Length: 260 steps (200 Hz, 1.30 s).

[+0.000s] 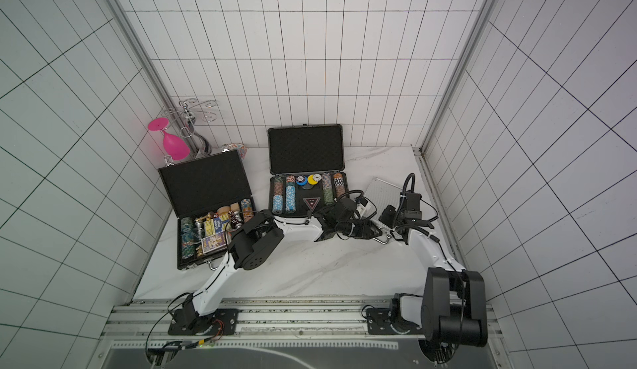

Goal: Close the poker set cases
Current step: Fasten the fastener on the poker set case.

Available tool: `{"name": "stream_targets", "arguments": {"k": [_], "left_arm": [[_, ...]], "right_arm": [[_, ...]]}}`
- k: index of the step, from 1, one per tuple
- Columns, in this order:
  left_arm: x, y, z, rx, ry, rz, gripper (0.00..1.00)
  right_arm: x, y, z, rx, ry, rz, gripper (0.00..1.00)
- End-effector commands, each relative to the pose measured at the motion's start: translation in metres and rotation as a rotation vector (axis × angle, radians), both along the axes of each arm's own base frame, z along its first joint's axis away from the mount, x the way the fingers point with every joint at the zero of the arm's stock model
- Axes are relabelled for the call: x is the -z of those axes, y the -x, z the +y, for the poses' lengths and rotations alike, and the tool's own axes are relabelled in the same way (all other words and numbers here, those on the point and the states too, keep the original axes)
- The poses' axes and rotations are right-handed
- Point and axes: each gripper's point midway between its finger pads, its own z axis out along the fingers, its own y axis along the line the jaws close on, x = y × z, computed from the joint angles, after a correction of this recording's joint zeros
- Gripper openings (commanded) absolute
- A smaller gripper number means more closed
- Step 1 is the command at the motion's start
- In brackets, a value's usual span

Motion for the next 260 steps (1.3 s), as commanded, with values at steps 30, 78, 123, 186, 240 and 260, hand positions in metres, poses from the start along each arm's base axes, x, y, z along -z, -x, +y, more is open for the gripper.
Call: {"name": "stream_targets", "arguments": {"k": [30, 78, 123, 186, 240, 260], "left_arm": [[-0.028, 0.004, -0.013, 0.031, 0.079, -0.011, 0.52], [-0.033, 0.005, -0.015, 0.028, 0.099, -0.003, 0.53], [-0.019, 0.001, -0.014, -0.007, 0.047, -0.005, 0.54], [0.0, 0.001, -0.004, -0.045, 0.002, 0.002, 0.54], [0.004, -0.001, -0.005, -0.06, 0.002, 0.006, 0.53], [0.002, -0.002, -0.007, -0.063, 0.013, 0.007, 0.53]], "right_arm": [[0.026, 0.025, -0.006, 0.027, 0.013, 0.147, 0.0], [0.027, 0.025, -0.007, 0.027, 0.013, 0.149, 0.0], [0.029, 0.028, -0.005, 0.02, 0.01, 0.157, 0.0], [0.052, 0.052, 0.0, -0.015, 0.07, 0.271, 0.0], [0.051, 0.064, 0.005, -0.06, 0.096, 0.331, 0.0], [0.06, 0.069, 0.012, -0.109, 0.098, 0.422, 0.0]]}}
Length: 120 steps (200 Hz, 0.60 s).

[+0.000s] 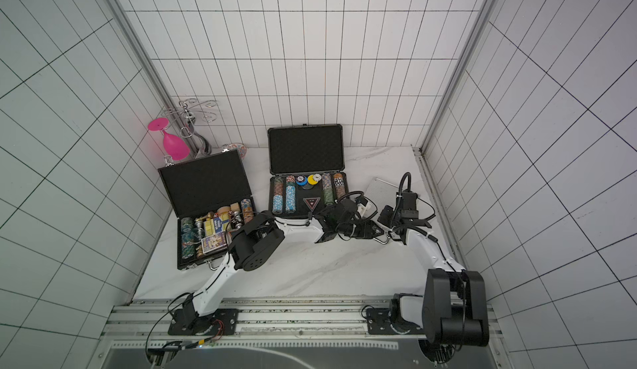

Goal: Close the poker set cases
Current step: Fasten the fastener on the poker set case.

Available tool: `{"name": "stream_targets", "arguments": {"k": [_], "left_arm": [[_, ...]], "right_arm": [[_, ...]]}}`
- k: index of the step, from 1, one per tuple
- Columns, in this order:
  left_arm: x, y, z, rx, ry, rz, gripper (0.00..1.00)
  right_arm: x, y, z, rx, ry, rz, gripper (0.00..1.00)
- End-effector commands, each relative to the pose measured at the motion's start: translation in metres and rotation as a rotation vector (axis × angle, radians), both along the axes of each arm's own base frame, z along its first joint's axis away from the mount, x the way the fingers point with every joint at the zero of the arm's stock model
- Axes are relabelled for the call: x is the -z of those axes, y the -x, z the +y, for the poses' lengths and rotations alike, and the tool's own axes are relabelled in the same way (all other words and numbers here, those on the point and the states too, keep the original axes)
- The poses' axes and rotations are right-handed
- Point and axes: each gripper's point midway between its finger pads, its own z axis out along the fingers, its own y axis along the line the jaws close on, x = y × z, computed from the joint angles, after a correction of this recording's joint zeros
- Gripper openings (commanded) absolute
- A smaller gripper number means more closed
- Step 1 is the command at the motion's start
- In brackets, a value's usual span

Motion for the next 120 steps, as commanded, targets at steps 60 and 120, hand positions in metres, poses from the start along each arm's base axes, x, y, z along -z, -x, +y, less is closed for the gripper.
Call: {"name": "stream_targets", "arguments": {"k": [60, 120], "left_arm": [[0.002, -0.001, -0.005, -0.023, 0.012, 0.004, 0.53], [-0.007, 0.002, -0.008, -0.028, 0.026, 0.002, 0.54]], "right_arm": [[0.065, 0.073, 0.009, -0.086, 0.025, 0.481, 0.0], [0.076, 0.079, 0.015, -0.115, -0.006, 0.523, 0.0]]}}
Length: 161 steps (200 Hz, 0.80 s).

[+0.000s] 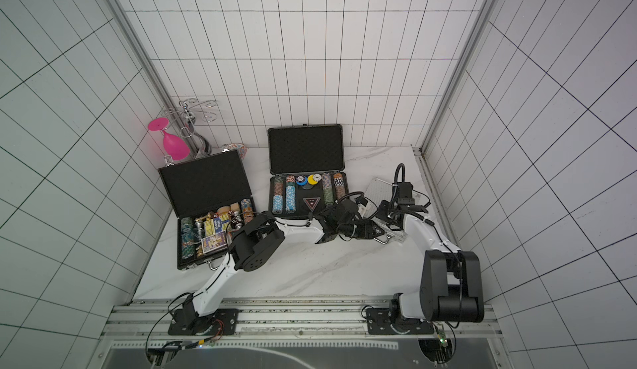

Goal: Close the poker set cases
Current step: Fasten the fastener on the poker set case.

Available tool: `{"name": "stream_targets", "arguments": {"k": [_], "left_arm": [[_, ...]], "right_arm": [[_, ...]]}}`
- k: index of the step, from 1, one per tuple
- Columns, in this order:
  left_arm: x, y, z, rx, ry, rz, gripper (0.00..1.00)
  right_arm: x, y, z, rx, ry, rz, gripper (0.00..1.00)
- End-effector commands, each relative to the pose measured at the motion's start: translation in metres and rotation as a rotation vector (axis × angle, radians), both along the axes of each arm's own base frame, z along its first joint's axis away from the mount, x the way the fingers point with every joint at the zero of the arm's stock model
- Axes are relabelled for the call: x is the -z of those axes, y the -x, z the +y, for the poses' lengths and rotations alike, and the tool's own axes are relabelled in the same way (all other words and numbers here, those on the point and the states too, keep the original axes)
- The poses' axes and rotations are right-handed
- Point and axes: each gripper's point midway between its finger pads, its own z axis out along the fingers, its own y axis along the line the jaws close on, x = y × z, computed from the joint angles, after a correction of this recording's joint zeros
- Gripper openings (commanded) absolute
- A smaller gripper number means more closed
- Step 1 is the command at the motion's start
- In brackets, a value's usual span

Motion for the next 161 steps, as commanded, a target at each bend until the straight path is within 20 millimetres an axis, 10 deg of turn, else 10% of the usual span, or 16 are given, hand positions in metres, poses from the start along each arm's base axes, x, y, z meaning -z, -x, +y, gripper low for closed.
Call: {"name": "stream_targets", "arguments": {"k": [1, 161], "left_arm": [[-0.007, 0.0, -0.006, -0.017, 0.026, -0.005, 0.54], [-0.021, -0.015, -0.011, -0.135, 0.101, -0.001, 0.53]], "right_arm": [[0.071, 0.091, 0.008, -0.037, -0.021, 0.415, 0.0], [0.068, 0.087, 0.007, -0.023, -0.052, 0.382, 0.0]]}}
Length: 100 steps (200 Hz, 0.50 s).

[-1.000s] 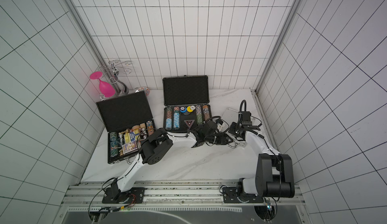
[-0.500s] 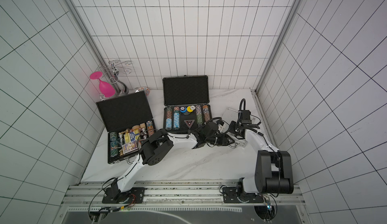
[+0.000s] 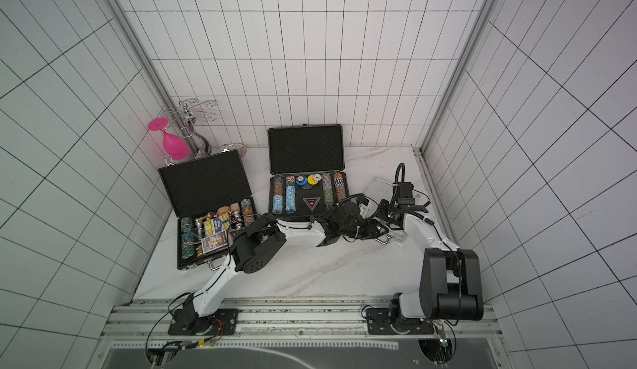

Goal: Close the poker set cases
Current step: Fasten the fastener on the poker set case.

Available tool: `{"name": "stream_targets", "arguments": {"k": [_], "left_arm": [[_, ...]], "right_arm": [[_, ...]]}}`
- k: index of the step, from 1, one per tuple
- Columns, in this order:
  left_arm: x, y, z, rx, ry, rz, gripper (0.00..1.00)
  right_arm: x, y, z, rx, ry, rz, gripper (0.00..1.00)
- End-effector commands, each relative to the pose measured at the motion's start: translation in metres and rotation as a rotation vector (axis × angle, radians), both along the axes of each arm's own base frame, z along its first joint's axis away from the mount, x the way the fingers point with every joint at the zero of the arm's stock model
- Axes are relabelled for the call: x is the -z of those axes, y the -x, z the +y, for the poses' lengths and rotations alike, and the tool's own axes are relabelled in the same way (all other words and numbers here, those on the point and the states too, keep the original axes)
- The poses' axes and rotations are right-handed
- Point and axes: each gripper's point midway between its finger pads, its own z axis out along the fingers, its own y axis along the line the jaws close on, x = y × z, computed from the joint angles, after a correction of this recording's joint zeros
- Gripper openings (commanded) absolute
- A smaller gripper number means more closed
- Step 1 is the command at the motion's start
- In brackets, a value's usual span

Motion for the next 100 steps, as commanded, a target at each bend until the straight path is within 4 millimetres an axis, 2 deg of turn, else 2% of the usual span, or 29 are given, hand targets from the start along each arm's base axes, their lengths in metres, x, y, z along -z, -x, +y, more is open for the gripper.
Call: {"name": "stream_targets", "arguments": {"k": [1, 18, 53, 100], "left_arm": [[-0.007, -0.013, 0.0, -0.069, 0.034, -0.038, 0.53], [-0.014, -0.016, 0.0, -0.074, 0.037, -0.058, 0.53], [-0.015, -0.023, 0.002, -0.09, 0.032, -0.063, 0.52], [-0.026, -0.031, 0.008, -0.112, 0.075, -0.083, 0.52]], "right_arm": [[0.068, 0.091, 0.003, -0.006, -0.023, 0.402, 0.0], [0.068, 0.091, 0.004, -0.004, -0.031, 0.399, 0.0], [0.067, 0.09, 0.004, 0.001, -0.033, 0.394, 0.0], [0.065, 0.089, 0.004, 0.005, -0.04, 0.386, 0.0]]}}
